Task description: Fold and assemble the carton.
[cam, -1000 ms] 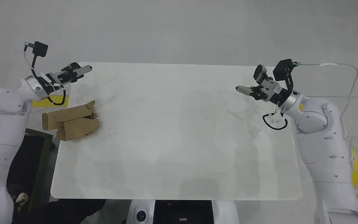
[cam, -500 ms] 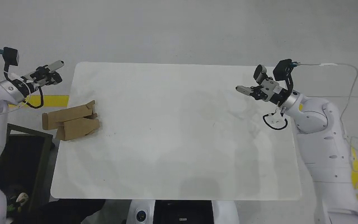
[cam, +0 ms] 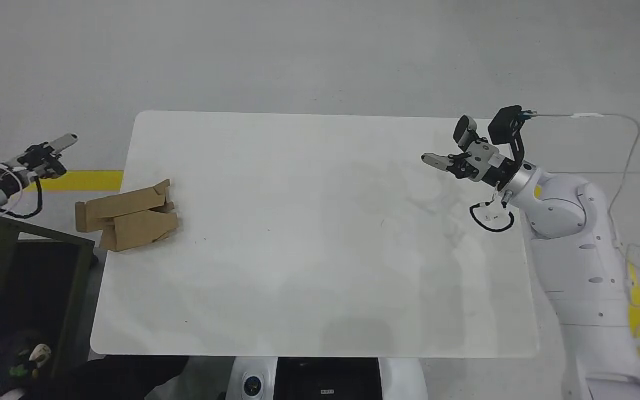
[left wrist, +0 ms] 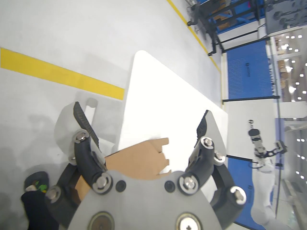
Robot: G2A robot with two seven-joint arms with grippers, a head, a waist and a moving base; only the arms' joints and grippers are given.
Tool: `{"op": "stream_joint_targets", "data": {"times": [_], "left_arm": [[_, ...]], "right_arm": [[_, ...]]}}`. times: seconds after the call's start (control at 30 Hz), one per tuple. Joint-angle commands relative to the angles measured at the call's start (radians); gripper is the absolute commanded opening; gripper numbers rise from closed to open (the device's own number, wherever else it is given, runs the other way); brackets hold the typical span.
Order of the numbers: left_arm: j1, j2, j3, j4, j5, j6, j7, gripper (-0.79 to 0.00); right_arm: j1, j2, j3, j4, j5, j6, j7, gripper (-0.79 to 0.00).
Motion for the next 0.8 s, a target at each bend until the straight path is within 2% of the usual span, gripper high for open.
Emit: {"op": "stream_joint_targets", "data": {"times": [0.0,0.23,0.47,0.77], "left_arm": [[-0.001,0.003,0.002,0.020,0.012,0.002,-0.018,0.000],[0.006,0.003,0.019,0.082,0.042,0.034,-0.076,0.000],[0.027,-0.010,0.049,0.116,0.049,0.006,-0.142,0.000],[0.014,-0.017,0.059,0.168,0.004,-0.018,-0.306,0.000]], "right_arm": [[0.000,0.000,0.000,0.000,0.000,0.000,0.000,0.000],[0.000,0.000,0.000,0.000,0.000,0.000,0.000,0.000],[0.000,0.000,0.000,0.000,0.000,0.000,0.000,0.000],[0.000,0.000,0.000,0.000,0.000,0.000,0.000,0.000]]}}
